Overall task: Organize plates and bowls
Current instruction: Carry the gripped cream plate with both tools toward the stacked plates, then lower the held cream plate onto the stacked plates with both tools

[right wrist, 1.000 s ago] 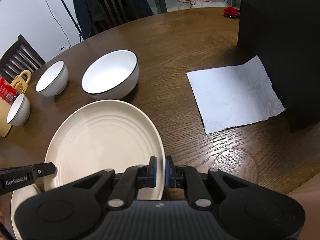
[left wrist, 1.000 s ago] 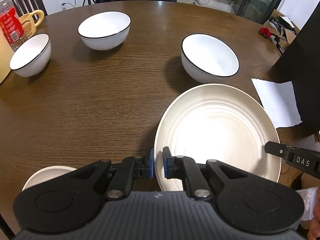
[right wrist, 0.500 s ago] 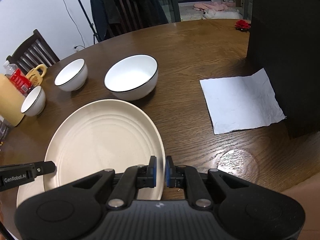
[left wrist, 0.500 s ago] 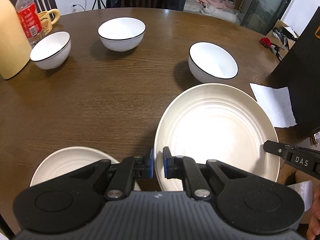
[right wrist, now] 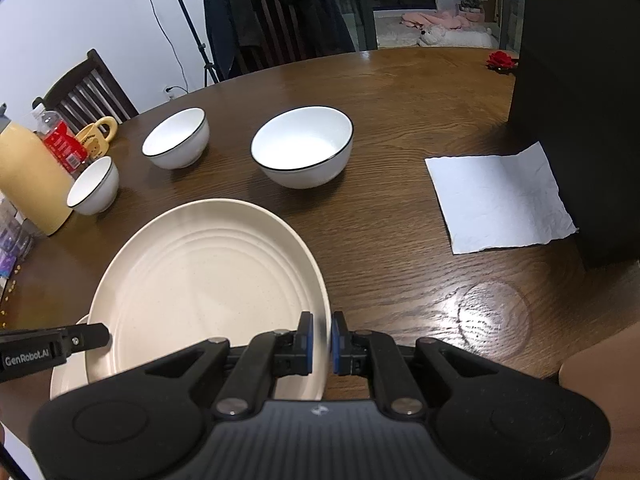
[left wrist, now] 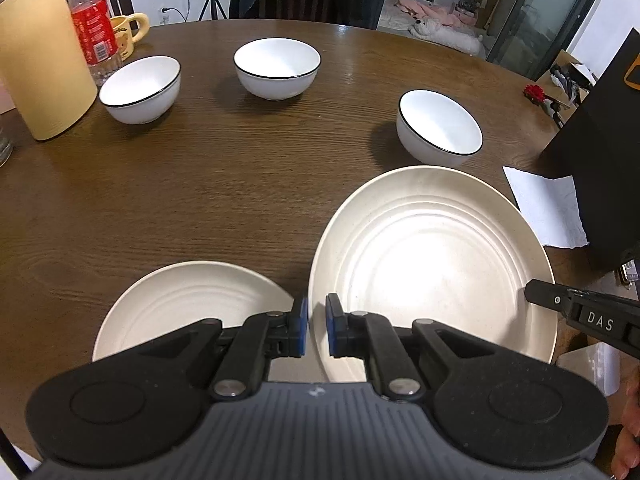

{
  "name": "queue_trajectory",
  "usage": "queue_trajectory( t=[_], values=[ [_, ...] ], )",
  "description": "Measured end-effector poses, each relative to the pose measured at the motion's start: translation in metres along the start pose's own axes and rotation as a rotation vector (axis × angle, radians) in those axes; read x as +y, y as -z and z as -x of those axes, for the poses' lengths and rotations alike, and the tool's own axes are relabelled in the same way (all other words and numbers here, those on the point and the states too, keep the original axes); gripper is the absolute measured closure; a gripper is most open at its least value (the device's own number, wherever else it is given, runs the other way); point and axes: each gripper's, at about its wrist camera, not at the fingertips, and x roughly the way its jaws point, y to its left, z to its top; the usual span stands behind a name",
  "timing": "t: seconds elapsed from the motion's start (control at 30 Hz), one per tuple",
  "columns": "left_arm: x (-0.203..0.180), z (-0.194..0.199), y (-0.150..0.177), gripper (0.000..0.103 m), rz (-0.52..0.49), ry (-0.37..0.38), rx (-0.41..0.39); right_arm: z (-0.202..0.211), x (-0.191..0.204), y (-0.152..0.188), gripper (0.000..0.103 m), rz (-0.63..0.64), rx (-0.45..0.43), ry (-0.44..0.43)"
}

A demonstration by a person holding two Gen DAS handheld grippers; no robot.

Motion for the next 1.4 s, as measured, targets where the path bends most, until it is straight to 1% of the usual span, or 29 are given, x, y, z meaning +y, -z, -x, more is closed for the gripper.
queue_trajectory(
  t=[0.4, 0.63, 1.4],
  values=[
    [0.024, 0.021, 0.014, 0.093, 0.017, -0.007, -0.004, 0.012, 0.026, 0.013, 0.095, 0.019, 0.004, -0.007],
    [0.038, 0.030, 0.022, 0.093, 0.037, -0.024, -0.012, 0.015, 0.042, 0.019, 0.095, 0.041, 0.007, -0.023],
    [0.085, 0.050, 0.039, 0.093, 0.104, -0.068, -0.023, 0.017, 0.097, 0.032, 0.095, 0.111, 0.025, -0.061]
  ],
)
